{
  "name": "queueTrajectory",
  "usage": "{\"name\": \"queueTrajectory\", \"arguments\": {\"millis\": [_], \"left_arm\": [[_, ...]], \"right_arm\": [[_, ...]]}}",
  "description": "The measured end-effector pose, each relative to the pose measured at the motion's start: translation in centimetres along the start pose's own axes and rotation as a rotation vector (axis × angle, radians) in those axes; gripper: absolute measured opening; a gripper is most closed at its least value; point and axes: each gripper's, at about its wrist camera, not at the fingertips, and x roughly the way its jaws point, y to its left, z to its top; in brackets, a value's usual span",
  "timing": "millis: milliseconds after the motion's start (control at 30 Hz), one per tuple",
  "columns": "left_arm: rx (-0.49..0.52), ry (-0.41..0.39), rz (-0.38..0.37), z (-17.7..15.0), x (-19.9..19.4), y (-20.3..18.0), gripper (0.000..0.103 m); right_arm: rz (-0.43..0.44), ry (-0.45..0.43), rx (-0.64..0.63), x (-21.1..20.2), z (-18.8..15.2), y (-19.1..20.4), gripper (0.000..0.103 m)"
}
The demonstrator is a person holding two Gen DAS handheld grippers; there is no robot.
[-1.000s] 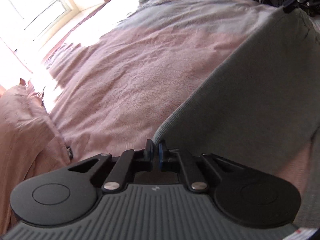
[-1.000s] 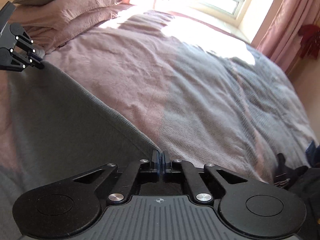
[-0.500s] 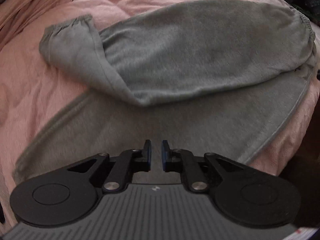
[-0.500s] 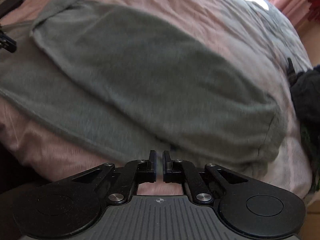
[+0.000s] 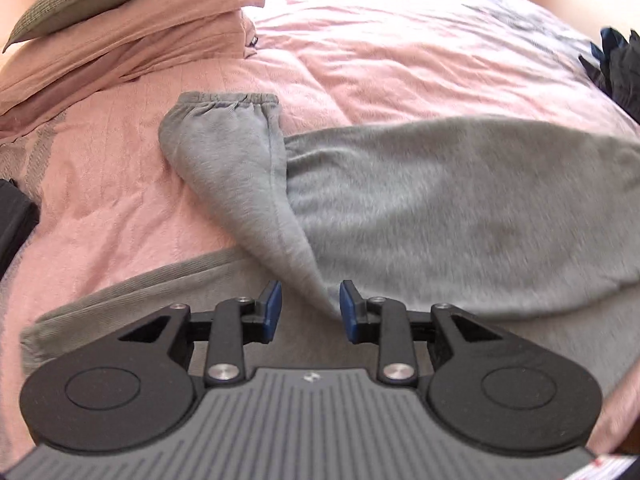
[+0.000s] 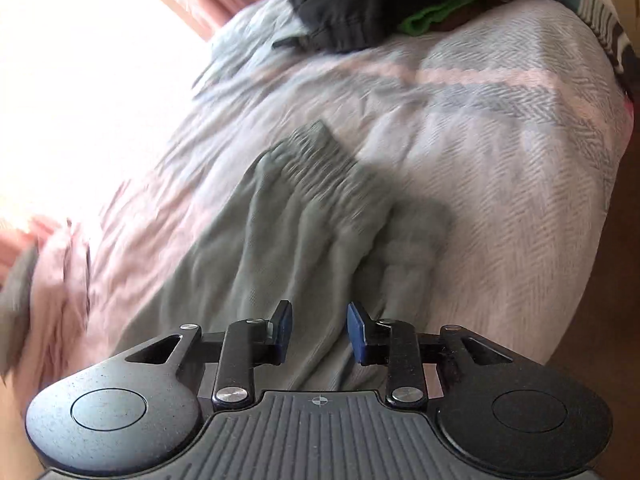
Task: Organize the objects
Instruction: 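Lift the held leg with both grippers and fold it over the other leg, then align the stacked cuffs with both grippers, then open both grippers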
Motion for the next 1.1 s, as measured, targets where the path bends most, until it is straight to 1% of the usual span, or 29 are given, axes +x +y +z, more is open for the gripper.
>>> {"name": "queueTrajectory", "arguments": {"millis": [67,133,200,267,333,433,500,567,667,733,800,833,867,900,933,967,1000,1067,1100], "left_arm": [[-0.005,-0.033,0.007,-0.2,0.7,-0.3,0.029],[0.006,-0.056,0.032,-0.3,1.4,-0.6,0.032],[0.025,-0.077,0.06,-0.2,2.1,-1.0,0.033],[0.036,-0.117,0.07,0.2,2.6,-0.9,0.035],[0.063,-0.139,0.104,1.1,3.4,-0.9,0.036],[0.117,-0.183,0.154,2.9,4.2,-0.9,0.037],[0.137,-0.2,0.159,4.4,4.4,-0.6,0.046],[0.155,-0.187,0.201,6.0,5.4,-0.5,0.047],[0.224,-0.155,0.237,8.4,7.9,-1.0,0.047],[0.257,-0.095,0.264,9.4,10.5,-1.5,0.047],[0.283,-0.014,0.301,9.6,13.4,-1.6,0.047],[0.29,0.009,0.323,9.5,14.5,-1.5,0.047],[0.295,0.009,0.344,9.3,15.1,-1.2,0.033],[0.28,-0.002,0.357,9.3,15.0,-0.7,0.014],[0.235,-0.019,0.353,9.4,14.5,0.1,0.012],[0.169,-0.051,0.332,9.5,13.3,1.3,0.011],[0.093,-0.097,0.317,9.5,11.5,2.7,0.011],[-0.057,-0.179,0.312,8.7,7.2,6.2,0.01],[-0.146,-0.221,0.304,7.7,4.8,8.2,0.01]], "right_arm": [[0.041,-0.032,0.008,0.9,0.4,-1.3,0.029],[0.068,-0.057,0.012,1.9,0.8,-2.3,0.032],[0.114,-0.066,0.025,2.9,1.2,-3.3,0.034],[0.148,-0.079,0.047,3.2,1.4,-4.4,0.036],[0.188,-0.104,0.068,2.9,1.3,-5.2,0.037],[0.222,-0.131,0.054,2.1,0.8,-5.6,0.038],[0.245,-0.151,0.06,1.7,0.7,-5.7,0.04],[0.243,-0.15,0.068,1.6,0.7,-5.6,0.041],[0.23,-0.143,0.07,1.7,0.9,-5.2,0.043],[0.226,-0.142,0.064,1.8,1.0,-5.0,0.043],[0.218,-0.137,0.063,1.9,1.0,-4.9,0.043],[0.221,-0.136,0.063,2.0,1.0,-4.9,0.043],[0.223,-0.132,0.056,2.0,1.1,-4.9,0.041],[0.225,-0.134,0.046,1.9,1.2,-4.9,0.037],[0.216,-0.138,0.033,1.8,1.2,-4.9,0.017],[0.2,-0.138,0.013,1.7,1.4,-4.8,0.01],[0.19,-0.138,0.001,1.3,1.5,-4.8,0.009],[0.217,-0.143,-0.007,0.4,2.0,-4.8,0.007],[0.225,-0.146,-0.013,-0.1,2.3,-4.6,0.007]]}}
